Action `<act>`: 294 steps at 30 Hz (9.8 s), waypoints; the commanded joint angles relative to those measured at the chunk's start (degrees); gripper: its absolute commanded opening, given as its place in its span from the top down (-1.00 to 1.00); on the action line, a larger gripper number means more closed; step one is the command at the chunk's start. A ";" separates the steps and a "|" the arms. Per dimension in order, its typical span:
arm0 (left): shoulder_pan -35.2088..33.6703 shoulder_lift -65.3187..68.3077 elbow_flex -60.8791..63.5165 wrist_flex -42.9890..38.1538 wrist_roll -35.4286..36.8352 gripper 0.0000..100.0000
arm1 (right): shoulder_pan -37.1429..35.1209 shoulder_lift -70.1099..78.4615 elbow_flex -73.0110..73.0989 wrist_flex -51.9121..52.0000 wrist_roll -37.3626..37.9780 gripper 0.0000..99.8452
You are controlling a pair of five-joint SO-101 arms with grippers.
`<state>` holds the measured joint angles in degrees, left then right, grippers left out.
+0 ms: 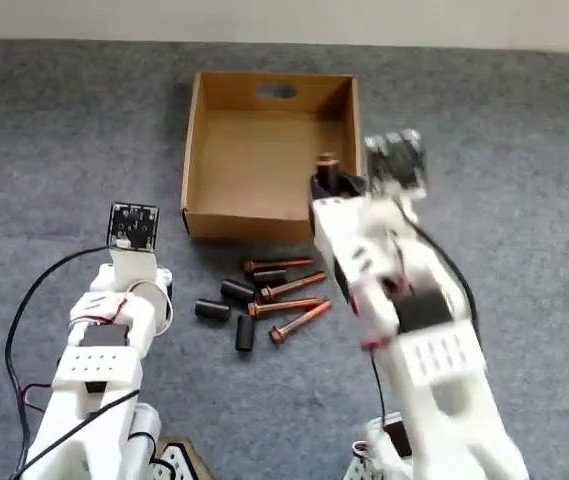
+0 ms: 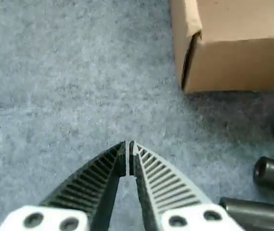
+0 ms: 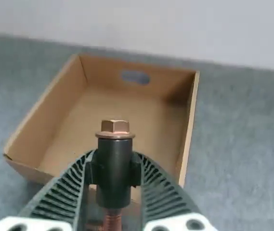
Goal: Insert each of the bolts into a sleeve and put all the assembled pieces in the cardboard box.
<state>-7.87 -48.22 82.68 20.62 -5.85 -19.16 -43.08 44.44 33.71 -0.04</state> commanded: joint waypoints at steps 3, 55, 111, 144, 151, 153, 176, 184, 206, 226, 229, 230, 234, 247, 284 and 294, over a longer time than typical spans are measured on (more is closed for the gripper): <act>0.66 1.71 -5.23 5.19 0.44 0.90 | 0.57 20.70 -21.14 13.14 -0.70 0.98; 2.86 32.57 -26.77 17.05 0.26 0.91 | 5.76 106.95 -122.07 52.97 -9.32 0.99; 2.42 32.57 -26.77 17.05 0.44 0.91 | 3.03 77.41 -126.64 67.65 -9.23 0.64; 0.92 32.66 -26.59 17.05 0.53 0.91 | -30.55 9.10 10.07 17.45 -12.75 0.63; 0.92 32.66 -26.59 17.05 0.44 0.91 | -31.60 26.51 -0.84 17.36 -18.46 0.63; 0.84 32.66 -26.59 17.05 0.44 0.91 | -31.69 30.11 -3.56 17.36 -20.48 0.63; 0.66 32.66 -26.59 17.05 0.44 0.91 | -31.60 44.97 -12.18 17.71 -15.03 0.99; 0.66 32.66 -26.59 17.05 0.44 0.91 | -30.20 23.34 -12.26 33.27 -7.21 0.99; 0.66 32.66 -26.59 17.05 0.44 0.91 | 13.58 14.64 18.42 21.67 19.25 0.83; 0.66 32.66 -26.59 17.05 0.44 0.91 | 14.55 14.73 19.21 23.25 20.66 0.71; 0.66 32.66 -26.59 17.05 0.44 0.91 | 16.84 14.73 20.44 23.08 25.58 0.71; 0.66 32.66 -26.59 17.05 0.44 0.91 | 17.36 14.73 21.05 22.90 26.55 0.71; 0.66 32.66 -26.59 17.05 0.44 0.91 | 17.63 14.73 22.37 22.81 26.99 0.71; 0.66 32.66 -26.59 17.05 0.44 0.91 | 17.71 13.05 18.77 22.90 26.64 0.99; 24.84 32.04 -39.52 38.42 0.62 0.58 | 20.26 -11.30 24.40 13.14 2.11 0.99; 32.92 22.29 -49.01 53.36 4.48 0.57 | 20.35 -11.65 24.40 13.14 2.02 0.99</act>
<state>20.00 -22.55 36.09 72.57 -2.95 0.53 -53.54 69.14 47.96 2.59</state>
